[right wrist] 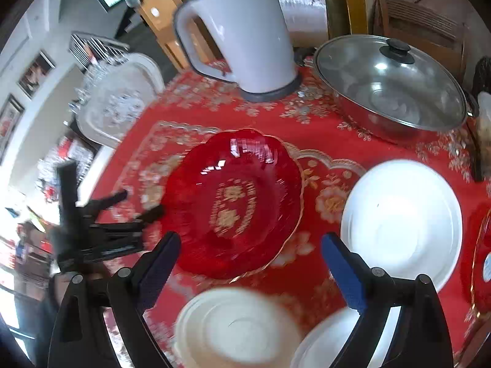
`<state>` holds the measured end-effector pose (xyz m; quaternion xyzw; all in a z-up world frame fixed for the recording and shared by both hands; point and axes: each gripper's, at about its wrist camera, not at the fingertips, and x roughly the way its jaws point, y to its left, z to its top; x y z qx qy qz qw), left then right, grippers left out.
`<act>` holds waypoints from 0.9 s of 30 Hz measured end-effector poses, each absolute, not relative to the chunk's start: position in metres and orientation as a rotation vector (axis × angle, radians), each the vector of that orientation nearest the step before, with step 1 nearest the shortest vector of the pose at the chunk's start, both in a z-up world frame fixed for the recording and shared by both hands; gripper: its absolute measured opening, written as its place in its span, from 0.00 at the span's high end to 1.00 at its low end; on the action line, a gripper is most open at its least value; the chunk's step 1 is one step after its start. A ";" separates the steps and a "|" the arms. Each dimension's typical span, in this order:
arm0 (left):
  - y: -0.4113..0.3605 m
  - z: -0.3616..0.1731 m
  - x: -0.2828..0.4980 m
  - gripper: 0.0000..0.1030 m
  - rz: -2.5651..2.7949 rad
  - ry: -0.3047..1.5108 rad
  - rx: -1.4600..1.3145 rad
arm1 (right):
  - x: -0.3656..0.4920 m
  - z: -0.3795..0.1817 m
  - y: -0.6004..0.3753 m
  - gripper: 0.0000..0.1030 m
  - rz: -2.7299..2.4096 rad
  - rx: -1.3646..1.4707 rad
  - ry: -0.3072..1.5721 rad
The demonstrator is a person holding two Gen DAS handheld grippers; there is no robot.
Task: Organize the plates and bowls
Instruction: 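Move both tools toward the red glass 'The Wedding' plate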
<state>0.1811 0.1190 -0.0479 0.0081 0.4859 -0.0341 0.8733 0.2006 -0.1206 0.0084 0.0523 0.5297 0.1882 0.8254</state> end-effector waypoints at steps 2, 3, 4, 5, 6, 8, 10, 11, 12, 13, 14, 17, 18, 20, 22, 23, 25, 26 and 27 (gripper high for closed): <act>0.123 -0.048 0.187 0.00 -0.084 1.021 0.002 | 0.212 -0.001 -0.119 0.10 0.396 0.126 1.143; 0.122 -0.049 0.189 0.00 -0.077 1.021 0.018 | 0.216 -0.006 -0.120 0.10 0.398 0.127 1.150; 0.118 -0.050 0.191 0.00 -0.062 1.013 0.052 | 0.220 -0.012 -0.117 0.10 0.396 0.119 1.161; 0.114 -0.050 0.192 0.00 -0.040 0.998 0.091 | 0.222 -0.015 -0.118 0.10 0.397 0.109 1.168; 0.112 -0.051 0.193 0.00 -0.015 0.987 0.124 | 0.225 -0.019 -0.116 0.10 0.397 0.097 1.171; 0.107 -0.054 0.197 0.00 0.003 0.983 0.145 | 0.228 -0.025 -0.116 0.10 0.382 0.091 1.167; 0.104 -0.059 0.201 0.00 -0.013 0.989 0.122 | 0.230 -0.029 -0.118 0.09 0.373 0.116 1.168; 0.103 -0.060 0.201 0.00 -0.014 0.983 0.107 | 0.231 -0.030 -0.120 0.09 0.367 0.129 1.164; 0.103 -0.060 0.202 0.00 -0.015 0.972 0.090 | 0.232 -0.030 -0.122 0.10 0.358 0.140 1.157; 0.103 -0.059 0.201 0.00 -0.014 0.957 0.071 | 0.231 -0.027 -0.124 0.12 0.331 0.135 1.129; 0.103 -0.058 0.200 0.00 -0.019 0.941 0.056 | 0.229 -0.024 -0.123 0.14 0.314 0.116 1.110; 0.102 -0.049 0.195 0.00 -0.021 0.868 0.054 | 0.218 -0.003 -0.114 0.15 0.335 0.019 0.991; 0.102 -0.043 0.190 0.00 -0.017 0.817 0.054 | 0.212 0.006 -0.111 0.15 0.338 -0.013 0.931; 0.102 -0.035 0.185 0.00 -0.030 0.762 0.050 | 0.193 0.032 -0.107 0.13 0.320 -0.074 0.757; 0.101 -0.026 0.179 0.00 -0.020 0.709 0.063 | 0.179 0.048 -0.107 0.00 0.280 -0.088 0.649; 0.100 -0.023 0.176 0.00 -0.001 0.689 0.077 | 0.175 0.052 -0.108 0.00 0.253 -0.089 0.621; 0.099 -0.015 0.170 0.00 0.043 0.647 0.106 | 0.174 0.055 -0.110 0.00 0.213 -0.087 0.613; 0.100 -0.012 0.169 0.00 0.059 0.634 0.112 | 0.176 0.054 -0.111 0.00 0.220 -0.078 0.634; 0.100 -0.008 0.167 0.00 0.090 0.619 0.115 | 0.177 0.053 -0.112 0.00 0.229 -0.068 0.652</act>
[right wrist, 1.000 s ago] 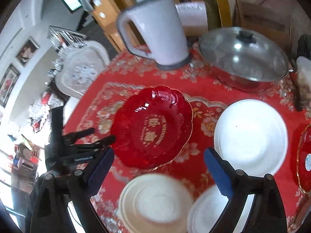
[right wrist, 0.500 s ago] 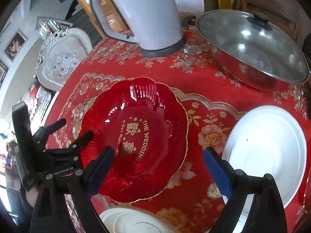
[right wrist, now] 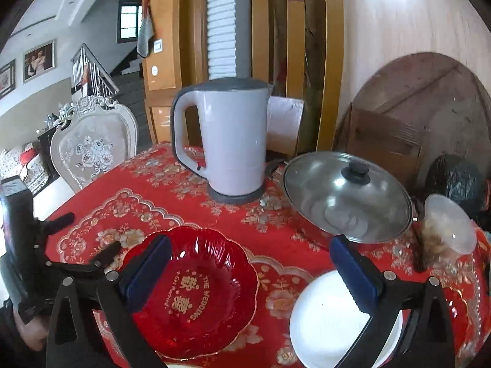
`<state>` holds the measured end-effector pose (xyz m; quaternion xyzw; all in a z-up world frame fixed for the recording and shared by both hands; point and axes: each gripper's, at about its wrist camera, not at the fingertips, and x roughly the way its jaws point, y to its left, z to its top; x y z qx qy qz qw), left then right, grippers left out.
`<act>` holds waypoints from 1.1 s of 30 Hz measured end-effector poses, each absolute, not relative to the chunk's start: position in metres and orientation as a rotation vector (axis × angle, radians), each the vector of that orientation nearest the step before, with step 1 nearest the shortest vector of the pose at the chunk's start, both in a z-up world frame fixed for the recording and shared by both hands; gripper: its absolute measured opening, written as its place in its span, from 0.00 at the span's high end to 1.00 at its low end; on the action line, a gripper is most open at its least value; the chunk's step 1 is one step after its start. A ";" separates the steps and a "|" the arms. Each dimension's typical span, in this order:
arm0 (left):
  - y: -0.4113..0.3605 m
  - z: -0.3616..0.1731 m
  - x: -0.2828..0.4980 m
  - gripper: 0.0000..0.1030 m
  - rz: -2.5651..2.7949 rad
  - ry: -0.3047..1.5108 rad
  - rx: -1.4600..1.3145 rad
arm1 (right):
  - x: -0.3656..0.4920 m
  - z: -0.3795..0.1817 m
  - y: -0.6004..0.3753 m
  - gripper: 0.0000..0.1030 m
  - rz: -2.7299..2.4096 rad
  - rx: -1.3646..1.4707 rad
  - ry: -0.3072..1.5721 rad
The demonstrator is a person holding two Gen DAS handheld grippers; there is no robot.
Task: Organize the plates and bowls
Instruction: 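Move both tools toward the red glass 'The Wedding' plate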
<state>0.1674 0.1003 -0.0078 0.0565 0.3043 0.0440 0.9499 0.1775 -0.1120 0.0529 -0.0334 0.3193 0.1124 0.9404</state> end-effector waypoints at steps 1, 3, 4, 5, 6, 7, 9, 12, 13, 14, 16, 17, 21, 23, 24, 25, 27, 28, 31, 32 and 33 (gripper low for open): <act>0.102 -0.006 0.167 0.00 0.105 0.616 0.107 | 0.177 0.051 -0.113 0.00 0.238 -0.051 0.664; 0.107 -0.003 0.165 0.00 0.114 0.620 0.072 | 0.175 0.049 -0.114 0.00 0.240 -0.031 0.673; 0.110 -0.004 0.165 0.00 0.117 0.622 0.054 | 0.173 0.048 -0.115 0.00 0.248 -0.014 0.678; 0.112 -0.004 0.166 0.00 0.115 0.629 0.041 | 0.174 0.047 -0.115 0.00 0.253 -0.005 0.690; 0.111 -0.005 0.166 0.00 0.113 0.635 0.038 | 0.174 0.044 -0.116 0.00 0.257 0.003 0.706; 0.112 -0.006 0.166 0.00 0.110 0.647 0.034 | 0.176 0.040 -0.115 0.00 0.260 0.005 0.741; 0.112 -0.010 0.168 0.00 0.108 0.664 0.037 | 0.179 0.034 -0.114 0.00 0.265 0.012 0.795; 0.111 -0.011 0.165 0.00 0.109 0.662 0.038 | 0.181 0.023 -0.109 0.00 0.265 0.000 0.844; 0.110 -0.011 0.166 0.00 0.106 0.666 0.035 | 0.182 0.018 -0.106 0.00 0.263 -0.012 0.866; 0.111 -0.012 0.167 0.00 0.104 0.676 0.029 | 0.183 0.015 -0.104 0.00 0.263 -0.019 0.886; 0.110 -0.012 0.168 0.00 0.098 0.688 0.022 | 0.185 0.007 -0.101 0.01 0.234 -0.049 0.913; 0.110 -0.013 0.168 0.00 0.097 0.691 0.019 | 0.185 0.006 -0.101 0.01 0.219 -0.061 0.911; 0.109 -0.019 0.169 0.00 0.084 0.713 0.018 | 0.182 0.001 -0.103 0.01 0.148 -0.095 0.895; 0.109 -0.021 0.169 0.00 0.079 0.725 0.014 | 0.181 0.001 -0.103 0.01 0.114 -0.117 0.891; 0.109 -0.023 0.169 0.00 0.079 0.730 0.012 | 0.181 0.000 -0.103 0.01 0.104 -0.123 0.888; 0.109 -0.024 0.170 0.00 0.079 0.735 0.012 | 0.181 0.002 -0.104 0.01 0.090 -0.131 0.879; 0.107 -0.026 0.170 0.00 0.081 0.748 0.017 | 0.181 0.002 -0.104 0.01 0.091 -0.127 0.879; 0.106 -0.028 0.171 0.00 0.082 0.757 0.025 | 0.182 0.002 -0.104 0.01 0.091 -0.126 0.882; 0.103 -0.032 0.174 0.00 0.086 0.781 0.043 | 0.182 0.002 -0.102 0.01 0.095 -0.131 0.887; 0.102 -0.034 0.175 0.00 0.088 0.793 0.050 | 0.183 0.001 -0.101 0.01 0.102 -0.129 0.893; 0.101 -0.037 0.177 0.00 0.083 0.810 0.053 | 0.184 0.000 -0.101 0.01 0.113 -0.118 0.902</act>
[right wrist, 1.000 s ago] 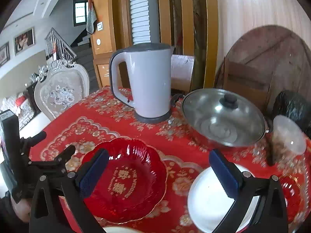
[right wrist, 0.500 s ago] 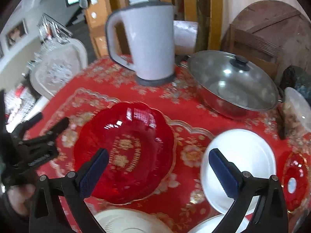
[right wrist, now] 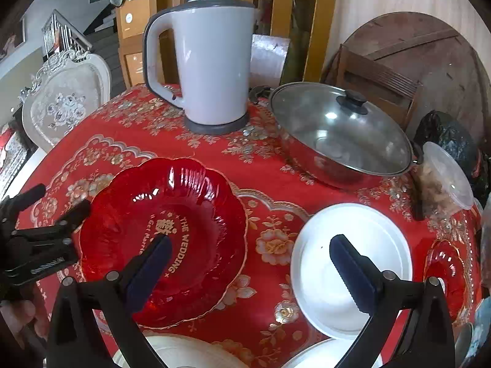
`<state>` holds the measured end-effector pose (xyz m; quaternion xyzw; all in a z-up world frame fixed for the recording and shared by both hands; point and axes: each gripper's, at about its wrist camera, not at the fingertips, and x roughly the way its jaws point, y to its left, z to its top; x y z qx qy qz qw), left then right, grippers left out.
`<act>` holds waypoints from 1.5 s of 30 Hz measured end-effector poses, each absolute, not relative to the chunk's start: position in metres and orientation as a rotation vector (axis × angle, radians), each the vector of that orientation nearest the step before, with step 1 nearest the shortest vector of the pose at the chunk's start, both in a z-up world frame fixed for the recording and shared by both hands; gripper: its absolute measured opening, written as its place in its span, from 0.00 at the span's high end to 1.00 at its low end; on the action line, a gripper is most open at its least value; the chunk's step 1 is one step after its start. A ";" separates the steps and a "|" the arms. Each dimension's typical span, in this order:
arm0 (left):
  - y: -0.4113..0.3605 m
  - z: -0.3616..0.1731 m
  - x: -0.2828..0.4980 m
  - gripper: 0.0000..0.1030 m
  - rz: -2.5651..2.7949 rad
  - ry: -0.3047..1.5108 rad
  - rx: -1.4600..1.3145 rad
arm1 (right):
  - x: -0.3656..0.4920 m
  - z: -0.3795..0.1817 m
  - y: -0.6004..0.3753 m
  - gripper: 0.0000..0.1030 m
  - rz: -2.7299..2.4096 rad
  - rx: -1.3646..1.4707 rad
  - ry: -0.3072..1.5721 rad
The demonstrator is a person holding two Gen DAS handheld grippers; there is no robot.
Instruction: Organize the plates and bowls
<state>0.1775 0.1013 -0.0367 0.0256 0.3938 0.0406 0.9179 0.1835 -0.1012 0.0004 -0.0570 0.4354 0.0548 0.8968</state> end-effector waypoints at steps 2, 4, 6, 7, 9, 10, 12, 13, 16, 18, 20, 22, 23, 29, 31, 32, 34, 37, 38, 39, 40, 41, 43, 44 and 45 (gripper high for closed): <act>0.100 -0.040 0.181 0.00 0.048 0.836 0.044 | 0.189 -0.004 -0.105 0.01 0.171 -0.034 0.958; 0.101 -0.043 0.182 0.00 0.041 0.842 0.042 | 0.196 -0.013 -0.110 0.01 0.246 0.076 1.035; 0.101 -0.045 0.183 0.00 0.046 0.845 0.042 | 0.200 -0.017 -0.115 0.01 0.243 0.121 1.047; 0.100 -0.045 0.184 0.00 0.048 0.849 0.042 | 0.201 -0.020 -0.116 0.01 0.243 0.129 1.054; 0.101 -0.047 0.185 0.00 0.050 0.856 0.036 | 0.204 -0.026 -0.119 0.07 0.259 0.167 1.089; 0.102 -0.048 0.186 0.00 0.047 0.861 0.030 | 0.204 -0.026 -0.119 0.10 0.259 0.167 1.089; 0.104 -0.051 0.190 0.02 0.041 0.881 0.010 | 0.208 -0.032 -0.124 0.21 0.274 0.198 1.118; 0.105 -0.052 0.192 0.05 0.035 0.895 -0.006 | 0.210 -0.035 -0.128 0.22 0.274 0.220 1.130; 0.108 -0.057 0.199 0.20 0.023 0.939 -0.029 | 0.212 -0.037 -0.129 0.40 0.273 0.224 1.134; 0.108 -0.059 0.202 0.55 0.024 0.951 -0.026 | 0.214 -0.039 -0.129 0.60 0.261 0.212 1.135; 0.106 -0.065 0.207 0.77 0.010 0.993 -0.013 | 0.216 -0.042 -0.127 0.65 0.265 0.207 1.145; 0.106 -0.069 0.209 0.78 -0.007 1.010 -0.015 | 0.216 -0.044 -0.126 0.69 0.266 0.193 1.146; 0.105 -0.070 0.208 0.82 -0.010 1.007 -0.012 | 0.216 -0.046 -0.125 0.75 0.261 0.184 1.146; 0.100 -0.068 0.206 0.92 -0.003 0.999 0.012 | 0.216 -0.052 -0.130 0.92 0.255 0.175 1.165; 0.101 -0.066 0.204 0.93 -0.001 1.004 0.001 | 0.215 -0.051 -0.130 0.92 0.257 0.183 1.164; 0.102 -0.065 0.204 0.93 -0.003 1.006 -0.002 | 0.215 -0.050 -0.130 0.92 0.255 0.189 1.163; 0.105 -0.059 0.201 0.93 0.000 0.996 -0.007 | 0.212 -0.046 -0.128 0.92 0.259 0.200 1.153; 0.118 -0.038 0.197 0.94 0.006 0.973 -0.037 | 0.207 -0.032 -0.122 0.92 0.280 0.212 1.126; 0.120 -0.032 0.195 0.94 0.010 0.967 -0.040 | 0.204 -0.024 -0.118 0.92 0.293 0.213 1.114; 0.124 -0.024 0.191 0.94 0.013 0.958 -0.044 | 0.200 -0.014 -0.114 0.92 0.304 0.205 1.101; 0.128 -0.014 0.186 0.94 0.016 0.950 -0.045 | 0.197 -0.008 -0.111 0.92 0.312 0.201 1.092; 0.132 -0.003 0.178 0.94 0.019 0.934 -0.048 | 0.190 0.002 -0.108 0.92 0.326 0.197 1.080; 0.137 0.014 0.161 0.94 0.007 0.915 -0.047 | 0.177 0.017 -0.104 0.92 0.338 0.192 1.063; 0.140 0.023 0.147 0.94 -0.004 0.903 -0.055 | 0.165 0.028 -0.102 0.92 0.342 0.183 1.058; 0.141 0.029 0.138 0.94 -0.008 0.896 -0.059 | 0.156 0.035 -0.101 0.92 0.345 0.177 1.051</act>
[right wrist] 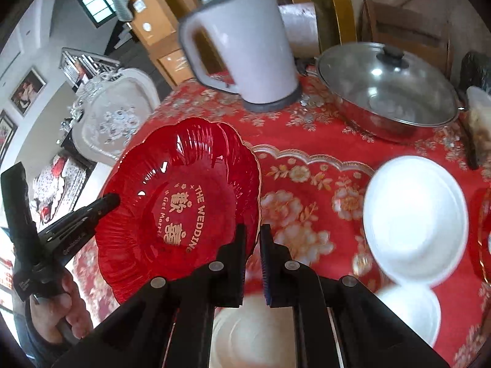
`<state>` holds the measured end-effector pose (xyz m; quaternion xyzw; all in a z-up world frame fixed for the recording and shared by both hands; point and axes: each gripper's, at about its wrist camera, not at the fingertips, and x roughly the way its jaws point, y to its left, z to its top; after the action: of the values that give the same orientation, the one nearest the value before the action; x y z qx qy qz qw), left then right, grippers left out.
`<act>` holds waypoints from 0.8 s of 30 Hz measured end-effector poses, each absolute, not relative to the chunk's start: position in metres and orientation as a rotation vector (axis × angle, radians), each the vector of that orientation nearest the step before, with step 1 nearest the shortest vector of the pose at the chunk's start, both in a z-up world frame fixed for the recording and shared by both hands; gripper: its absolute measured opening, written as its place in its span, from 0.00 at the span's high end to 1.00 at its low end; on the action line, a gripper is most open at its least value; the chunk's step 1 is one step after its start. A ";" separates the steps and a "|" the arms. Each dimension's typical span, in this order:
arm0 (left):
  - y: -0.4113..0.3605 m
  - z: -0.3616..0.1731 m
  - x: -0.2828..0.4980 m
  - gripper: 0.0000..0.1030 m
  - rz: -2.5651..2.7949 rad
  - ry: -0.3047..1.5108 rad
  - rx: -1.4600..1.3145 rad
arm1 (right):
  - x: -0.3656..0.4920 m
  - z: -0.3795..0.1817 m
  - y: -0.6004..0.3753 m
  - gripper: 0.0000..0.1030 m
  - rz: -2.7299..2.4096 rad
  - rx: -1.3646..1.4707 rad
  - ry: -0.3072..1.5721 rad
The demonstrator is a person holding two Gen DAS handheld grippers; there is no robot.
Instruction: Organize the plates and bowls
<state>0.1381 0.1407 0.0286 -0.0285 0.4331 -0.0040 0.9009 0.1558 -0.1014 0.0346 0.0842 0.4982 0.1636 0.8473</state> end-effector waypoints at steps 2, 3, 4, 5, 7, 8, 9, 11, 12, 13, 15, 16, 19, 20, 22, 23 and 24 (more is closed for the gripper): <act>0.138 0.041 0.108 0.94 -0.022 0.875 -0.043 | 0.125 0.051 -0.103 0.89 0.342 0.160 1.030; 0.133 0.047 0.086 0.94 -0.034 0.859 -0.029 | 0.110 0.057 -0.105 0.88 0.343 0.157 1.018; 0.130 0.050 0.072 0.94 -0.045 0.853 -0.025 | 0.095 0.062 -0.107 0.88 0.340 0.148 1.006; 0.126 0.053 0.058 0.94 -0.060 0.845 -0.024 | 0.074 0.067 -0.114 0.88 0.331 0.137 0.993; 0.115 0.056 0.025 0.94 -0.099 0.832 -0.031 | 0.044 0.073 -0.127 0.88 0.318 0.137 0.977; 0.108 0.056 0.013 0.94 -0.117 0.826 -0.027 | 0.023 0.075 -0.140 0.88 0.306 0.141 0.971; 0.100 0.055 0.000 0.94 -0.137 0.823 -0.023 | 0.008 0.074 -0.148 0.88 0.294 0.138 0.969; 0.079 0.049 -0.026 0.94 -0.192 0.814 -0.020 | -0.025 0.069 -0.171 0.88 0.262 0.140 0.978; 0.071 0.047 -0.035 0.94 -0.208 0.811 -0.013 | -0.039 0.065 -0.180 0.88 0.248 0.141 0.985; 0.060 0.041 -0.048 0.94 -0.237 0.809 -0.010 | -0.052 0.060 -0.188 0.88 0.235 0.142 0.991; 0.044 0.033 -0.069 0.94 -0.282 0.809 -0.002 | -0.083 0.046 -0.209 0.88 0.206 0.152 1.010; 0.033 0.025 -0.081 0.94 -0.306 0.808 0.001 | -0.096 0.039 -0.219 0.88 0.196 0.163 1.019; 0.009 0.002 -0.101 0.94 -0.351 0.827 0.017 | -0.128 0.013 -0.243 0.88 0.159 0.191 1.049; 0.002 -0.009 -0.106 0.94 -0.363 0.845 0.018 | -0.138 0.002 -0.252 0.88 0.144 0.204 1.060; -0.008 -0.025 -0.112 0.94 -0.381 0.866 0.027 | -0.152 -0.012 -0.266 0.88 0.128 0.241 1.066; -0.013 -0.031 -0.114 0.94 -0.383 0.872 0.032 | -0.156 -0.019 -0.270 0.88 0.127 0.251 1.068; -0.016 -0.039 -0.116 0.94 -0.386 0.880 0.040 | -0.161 -0.023 -0.275 0.88 0.123 0.266 1.066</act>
<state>-0.1159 -0.0160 -0.0390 0.0192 0.4232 -0.1855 0.8866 -0.1605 -0.2746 -0.0227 0.1264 0.5062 0.0584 0.8511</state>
